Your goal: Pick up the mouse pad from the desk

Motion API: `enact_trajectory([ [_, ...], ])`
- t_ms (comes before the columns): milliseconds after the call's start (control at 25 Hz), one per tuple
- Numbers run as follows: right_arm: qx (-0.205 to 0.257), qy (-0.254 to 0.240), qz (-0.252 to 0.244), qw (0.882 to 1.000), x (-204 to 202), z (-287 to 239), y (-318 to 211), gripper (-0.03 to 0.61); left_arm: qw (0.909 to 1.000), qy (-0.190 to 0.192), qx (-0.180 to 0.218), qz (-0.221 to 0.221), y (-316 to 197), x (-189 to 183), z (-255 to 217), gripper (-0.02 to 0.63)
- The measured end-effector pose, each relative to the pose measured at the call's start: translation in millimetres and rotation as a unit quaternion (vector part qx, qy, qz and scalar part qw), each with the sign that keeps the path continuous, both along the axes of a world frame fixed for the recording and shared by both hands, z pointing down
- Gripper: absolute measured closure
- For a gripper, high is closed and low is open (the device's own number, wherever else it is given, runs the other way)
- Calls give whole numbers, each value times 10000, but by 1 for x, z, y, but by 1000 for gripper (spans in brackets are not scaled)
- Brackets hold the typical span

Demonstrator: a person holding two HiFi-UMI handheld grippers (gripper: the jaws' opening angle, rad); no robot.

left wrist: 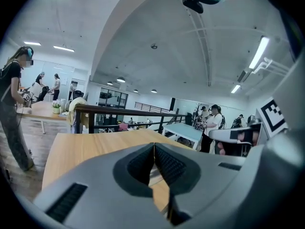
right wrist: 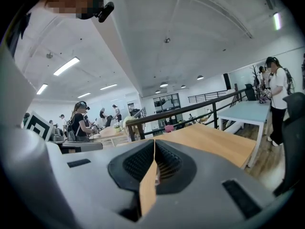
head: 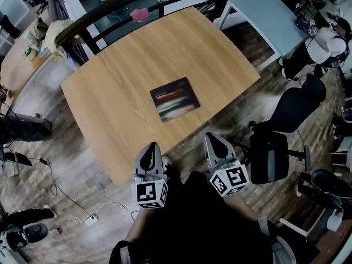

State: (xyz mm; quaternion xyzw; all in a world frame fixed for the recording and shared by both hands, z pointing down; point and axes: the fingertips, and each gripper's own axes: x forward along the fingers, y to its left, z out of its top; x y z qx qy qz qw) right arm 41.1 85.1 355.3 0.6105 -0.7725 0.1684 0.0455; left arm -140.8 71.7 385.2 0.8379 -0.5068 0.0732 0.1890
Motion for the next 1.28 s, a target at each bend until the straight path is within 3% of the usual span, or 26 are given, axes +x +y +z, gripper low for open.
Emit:
enact_trajectory([
  [440, -175, 47, -232, 9996, 4, 14, -58, 546, 9997, 2, -149, -199, -48, 3, 12, 590],
  [1000, -419, 1, -1471, 9882, 51, 51, -152, 546, 9905, -302, -622, -1186, -110, 60, 55, 591],
  [1280, -811, -33, -1848, 9794, 68, 90, -187, 546, 9830, -558, -862, -1520, -135, 81, 82, 590],
])
